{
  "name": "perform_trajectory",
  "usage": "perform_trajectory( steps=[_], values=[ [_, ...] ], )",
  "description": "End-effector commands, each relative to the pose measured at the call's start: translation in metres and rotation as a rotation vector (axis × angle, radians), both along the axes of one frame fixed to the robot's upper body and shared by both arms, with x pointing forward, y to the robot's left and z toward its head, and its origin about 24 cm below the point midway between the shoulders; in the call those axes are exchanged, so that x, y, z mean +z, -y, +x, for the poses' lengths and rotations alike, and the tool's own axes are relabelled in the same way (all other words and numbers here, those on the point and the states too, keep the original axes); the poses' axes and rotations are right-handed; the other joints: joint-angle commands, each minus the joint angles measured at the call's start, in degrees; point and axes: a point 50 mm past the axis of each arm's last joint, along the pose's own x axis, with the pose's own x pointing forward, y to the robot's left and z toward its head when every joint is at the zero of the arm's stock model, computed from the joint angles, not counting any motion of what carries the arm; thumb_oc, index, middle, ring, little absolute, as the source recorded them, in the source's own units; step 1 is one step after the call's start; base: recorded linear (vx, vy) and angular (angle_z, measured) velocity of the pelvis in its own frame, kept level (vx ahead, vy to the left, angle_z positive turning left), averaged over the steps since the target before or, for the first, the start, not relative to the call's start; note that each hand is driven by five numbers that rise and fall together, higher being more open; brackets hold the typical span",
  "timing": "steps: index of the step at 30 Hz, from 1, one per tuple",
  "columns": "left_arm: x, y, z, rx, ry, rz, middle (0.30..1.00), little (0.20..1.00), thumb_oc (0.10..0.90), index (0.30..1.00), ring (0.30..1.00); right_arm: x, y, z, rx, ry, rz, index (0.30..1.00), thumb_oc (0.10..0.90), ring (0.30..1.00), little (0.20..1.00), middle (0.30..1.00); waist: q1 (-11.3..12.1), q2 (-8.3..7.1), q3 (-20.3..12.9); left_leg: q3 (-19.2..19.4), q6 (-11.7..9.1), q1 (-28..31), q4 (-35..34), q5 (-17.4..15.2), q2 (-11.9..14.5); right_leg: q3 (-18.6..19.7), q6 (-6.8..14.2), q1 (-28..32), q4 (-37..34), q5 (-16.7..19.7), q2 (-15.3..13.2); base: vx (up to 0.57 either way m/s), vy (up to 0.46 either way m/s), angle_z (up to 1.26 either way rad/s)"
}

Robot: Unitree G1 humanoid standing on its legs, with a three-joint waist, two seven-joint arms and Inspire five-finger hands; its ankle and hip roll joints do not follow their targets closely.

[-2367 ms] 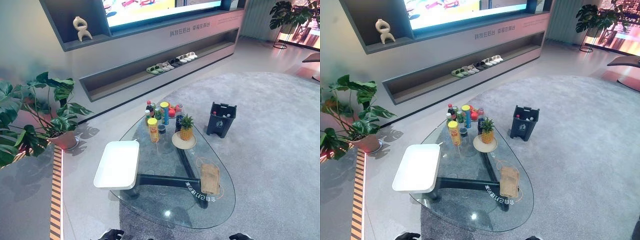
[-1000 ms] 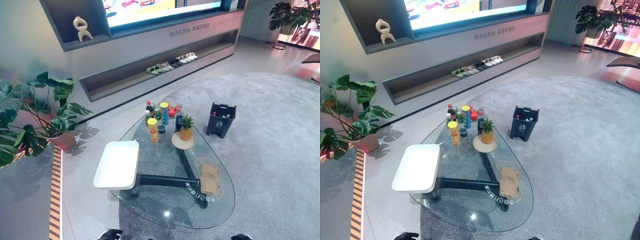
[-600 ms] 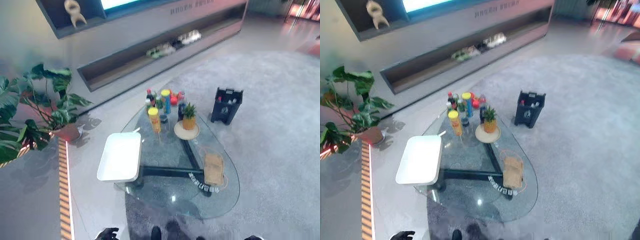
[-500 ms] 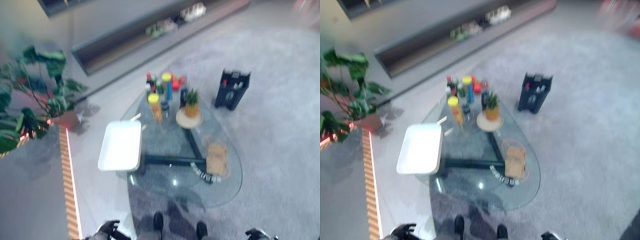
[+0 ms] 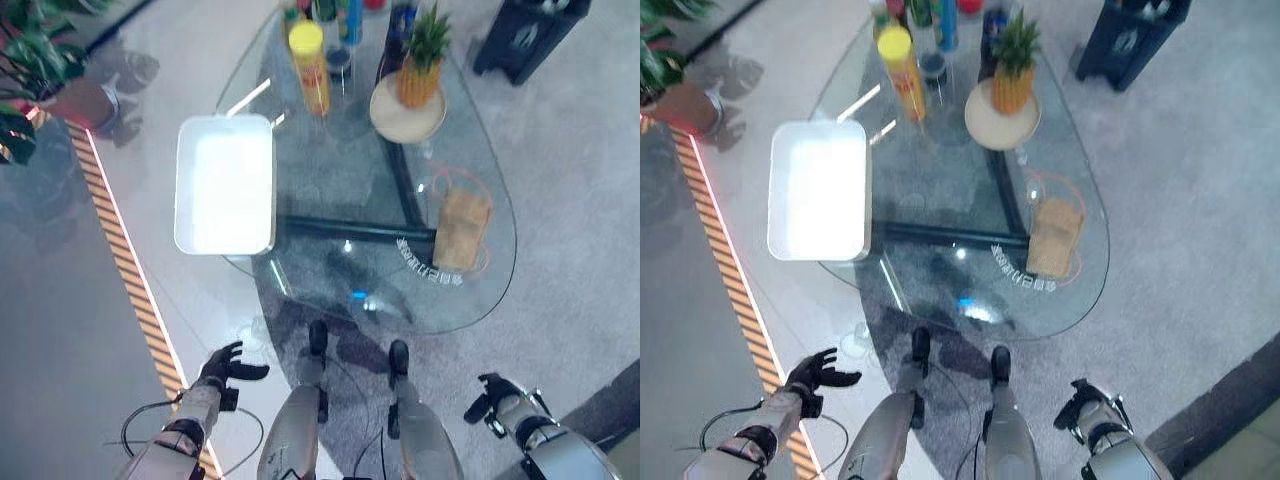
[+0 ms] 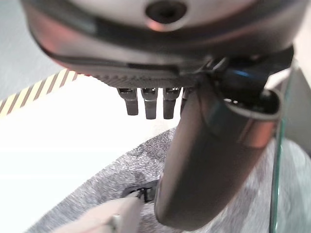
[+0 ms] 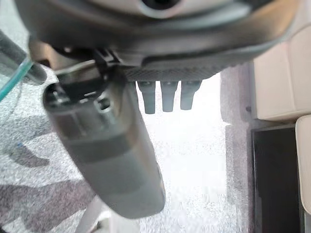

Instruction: Wipe the table with a cloth and put it in the basket.

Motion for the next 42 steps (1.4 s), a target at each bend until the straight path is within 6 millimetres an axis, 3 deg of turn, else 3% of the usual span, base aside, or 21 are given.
perform_trajectory(
  steps=[1,7,15,24,33,37,42],
  values=[
    [0.018,-0.038,0.003,0.166,0.071,-0.071,0.9,0.9,0.8,0.9,0.9,-0.001,0.02,-0.018,-0.119,0.004,-0.01,0.9,0.8,0.9,0.9,0.9,0.5,-4.27,0.0,-1.4,-0.5,-5.0,11.0,-9.0,-1.3,1.2,2.1,-11.5,7.7,2.3,-6.8,-0.06,-0.046,0.04],
    [0.038,-0.032,0.025,0.234,0.216,-0.213,0.9,0.9,0.8,0.9,0.9,0.013,0.019,0.003,-0.172,0.128,0.006,0.9,0.8,0.9,0.9,0.9,0.0,-4.53,1.8,-2.2,-0.1,-13.7,21.8,-11.0,-2.3,2.3,1.6,-19.7,17.2,0.3,-5.9,-0.04,-0.032,0.09],
    [0.053,-0.034,0.034,0.325,0.353,-0.295,0.9,0.9,0.8,0.9,0.9,0.028,0.021,0.018,-0.162,0.222,-0.042,0.9,0.8,0.9,0.9,0.9,0.2,-3.71,1.8,-2.8,0.8,-22.2,31.9,-14.6,-1.7,3.7,0.3,-28.8,29.0,-4.2,-3.8,0.0,-0.015,0.04],
    [0.047,-0.038,0.026,0.334,0.338,-0.297,0.9,0.9,0.8,0.9,0.9,0.031,0.02,0.021,-0.163,0.278,-0.051,0.9,0.8,0.9,0.9,0.9,-0.2,-3.2,2.2,-3.2,1.1,-27.1,36.5,-15.9,-1.0,4.6,-1.0,-33.5,35.1,-6.6,-1.9,0.0,-0.023,-0.05],
    [0.044,-0.036,0.024,0.324,0.334,-0.302,0.9,0.9,0.8,0.9,0.9,0.033,0.021,0.022,-0.165,0.304,-0.067,0.9,0.8,0.9,0.9,0.9,-0.2,-3.16,2.2,-3.3,0.9,-27.8,36.2,-15.5,-0.8,4.0,-1.3,-34.1,34.6,-6.3,-2.1,0.0,-0.001,0.0],
    [0.046,-0.035,0.027,0.314,0.335,-0.308,0.9,0.9,0.8,0.9,0.9,0.048,0.038,0.025,-0.394,0.472,-0.019,0.9,0.8,0.9,0.9,0.9,-0.1,-2.81,2.2,-3.3,0.7,-27.6,36.6,-15.5,-0.9,3.8,-1.2,-33.8,34.5,-6.2,-2.6,0.01,0.014,-0.01],
    [0.043,-0.039,0.021,0.319,0.335,-0.296,0.9,0.9,0.8,0.9,0.9,0.089,0.061,0.038,-0.668,0.87,0.1,0.9,0.8,0.9,0.9,0.9,0.1,-3.37,2.2,-3.3,0.6,-26.8,35.7,-15.8,-0.6,3.5,-0.9,-32.9,32.9,-5.7,-2.7,0.0,0.0,0.0]
  ],
)
